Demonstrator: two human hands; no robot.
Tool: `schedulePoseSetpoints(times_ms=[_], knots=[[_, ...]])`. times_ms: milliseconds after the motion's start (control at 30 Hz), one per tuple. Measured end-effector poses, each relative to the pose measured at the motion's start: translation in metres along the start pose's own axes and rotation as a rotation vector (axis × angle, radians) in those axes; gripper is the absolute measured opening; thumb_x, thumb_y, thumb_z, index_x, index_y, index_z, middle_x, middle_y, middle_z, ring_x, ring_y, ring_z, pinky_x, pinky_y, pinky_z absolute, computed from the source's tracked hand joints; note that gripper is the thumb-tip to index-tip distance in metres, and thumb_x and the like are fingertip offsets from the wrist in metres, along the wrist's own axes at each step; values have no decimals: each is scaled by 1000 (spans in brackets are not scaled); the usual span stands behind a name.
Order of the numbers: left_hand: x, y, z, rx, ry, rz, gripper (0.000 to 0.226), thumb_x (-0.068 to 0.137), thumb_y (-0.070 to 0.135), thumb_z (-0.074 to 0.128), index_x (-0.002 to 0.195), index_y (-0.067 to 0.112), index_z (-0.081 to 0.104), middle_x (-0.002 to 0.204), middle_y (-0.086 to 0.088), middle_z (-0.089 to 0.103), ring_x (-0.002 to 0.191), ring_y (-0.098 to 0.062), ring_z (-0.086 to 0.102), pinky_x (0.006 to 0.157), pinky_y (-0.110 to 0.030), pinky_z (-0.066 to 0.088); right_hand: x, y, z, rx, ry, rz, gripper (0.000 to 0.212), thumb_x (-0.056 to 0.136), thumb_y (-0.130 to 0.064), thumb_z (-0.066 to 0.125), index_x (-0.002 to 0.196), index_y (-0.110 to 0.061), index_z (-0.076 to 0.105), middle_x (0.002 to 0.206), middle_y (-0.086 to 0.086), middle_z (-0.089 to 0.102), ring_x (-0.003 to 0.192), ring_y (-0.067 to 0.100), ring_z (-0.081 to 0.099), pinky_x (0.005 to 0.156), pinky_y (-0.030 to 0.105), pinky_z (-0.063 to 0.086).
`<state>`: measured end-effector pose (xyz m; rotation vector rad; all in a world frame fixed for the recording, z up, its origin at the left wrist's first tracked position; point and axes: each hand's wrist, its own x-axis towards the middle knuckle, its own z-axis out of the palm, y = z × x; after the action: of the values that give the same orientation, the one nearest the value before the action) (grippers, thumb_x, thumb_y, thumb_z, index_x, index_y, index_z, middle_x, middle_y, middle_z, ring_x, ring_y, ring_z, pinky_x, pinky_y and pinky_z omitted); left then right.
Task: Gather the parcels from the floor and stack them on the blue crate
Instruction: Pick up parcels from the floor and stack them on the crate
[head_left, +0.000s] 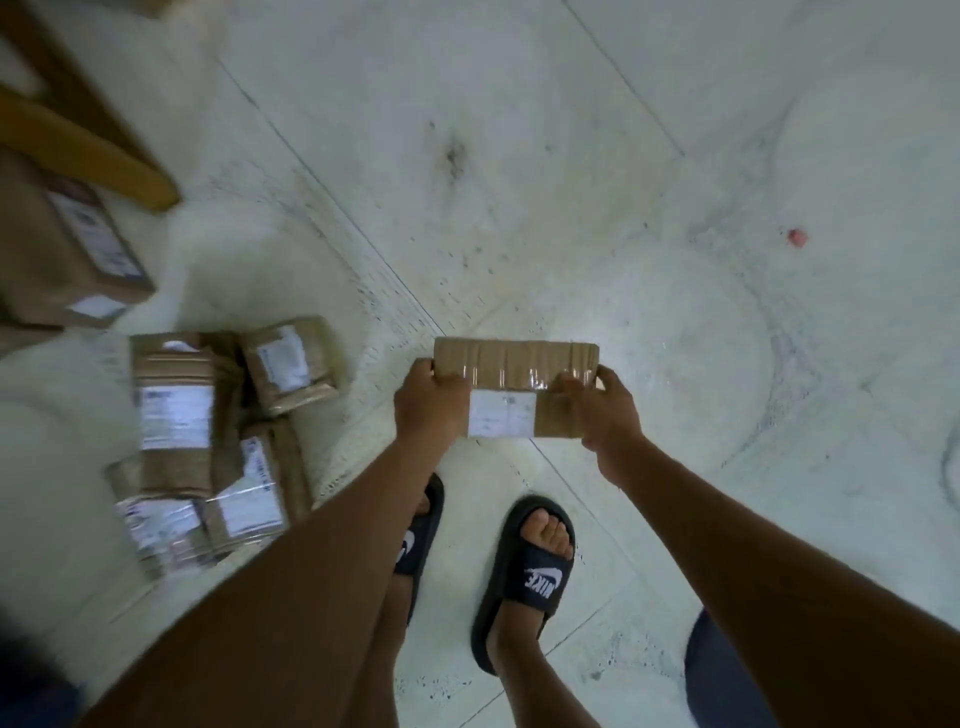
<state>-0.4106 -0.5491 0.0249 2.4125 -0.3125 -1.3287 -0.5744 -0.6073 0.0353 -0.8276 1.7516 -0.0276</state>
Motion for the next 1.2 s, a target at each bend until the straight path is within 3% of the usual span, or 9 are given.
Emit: schedulePoseSetpoints(times_ms=[100,200,267,400,533,700,933,1067,1200], knots=[[-34,0,-55,-144,168,-95,27,88,24,49,111,13,58,99,-9,63,88,-29,59,73,-33,50,-51,-57,17,-169,-127,-169,46,93,-34,58,136,-23,47,122,5,62,102,22,60,81,34,50],[-71,-10,-115,-287,326,-199,34,90,26,47,119,12,57,116,-17,62,106,-36,57,91,-42,49,-110,-111,54,-340,-201,-346,54,88,-35,61,138,-20,47,113,4,61,101,24,60,86,36,51],[-99,-24,-151,-320,434,-262,34,94,24,47,123,9,56,123,-18,60,113,-37,56,94,-41,46,-149,-136,81,-455,-269,-447,64,80,-43,60,139,-21,49,119,9,63,108,29,61,92,41,52],[-160,-80,-222,-496,557,-398,34,92,29,50,120,11,58,117,-17,64,106,-37,60,91,-46,52,-229,-146,140,-723,-443,-645,47,90,-40,53,133,-21,56,125,8,65,114,30,59,96,37,47],[-206,-163,-282,-591,651,-499,27,89,28,51,109,14,62,109,-16,68,100,-34,65,85,-44,56,-296,-111,214,-957,-579,-777,40,90,-40,62,121,-14,63,117,8,68,108,29,62,81,27,40],[-243,-281,-335,-725,744,-592,24,90,23,50,108,12,62,104,-13,68,96,-32,65,80,-35,55,-364,-40,315,-1106,-696,-813,54,91,-41,59,137,-14,52,131,9,63,118,27,58,99,36,46],[-284,-443,-376,-960,849,-694,17,89,28,59,95,12,60,89,-4,64,81,-22,60,73,-33,55,-459,64,444,-1269,-744,-887,52,87,-41,63,133,-19,56,126,4,65,112,25,62,95,38,51],[-296,-511,-398,-1116,881,-724,20,89,33,60,92,13,59,90,-6,65,81,-22,63,75,-37,58,-504,101,506,-1346,-779,-952,39,88,-37,62,121,-16,62,113,4,69,98,23,64,80,31,51],[-296,-554,-417,-1181,942,-743,27,88,36,60,91,10,58,88,-6,64,82,-25,63,72,-38,57,-536,121,559,-1407,-825,-1018,22,91,-30,62,106,-15,66,100,4,70,93,23,64,83,36,52]])
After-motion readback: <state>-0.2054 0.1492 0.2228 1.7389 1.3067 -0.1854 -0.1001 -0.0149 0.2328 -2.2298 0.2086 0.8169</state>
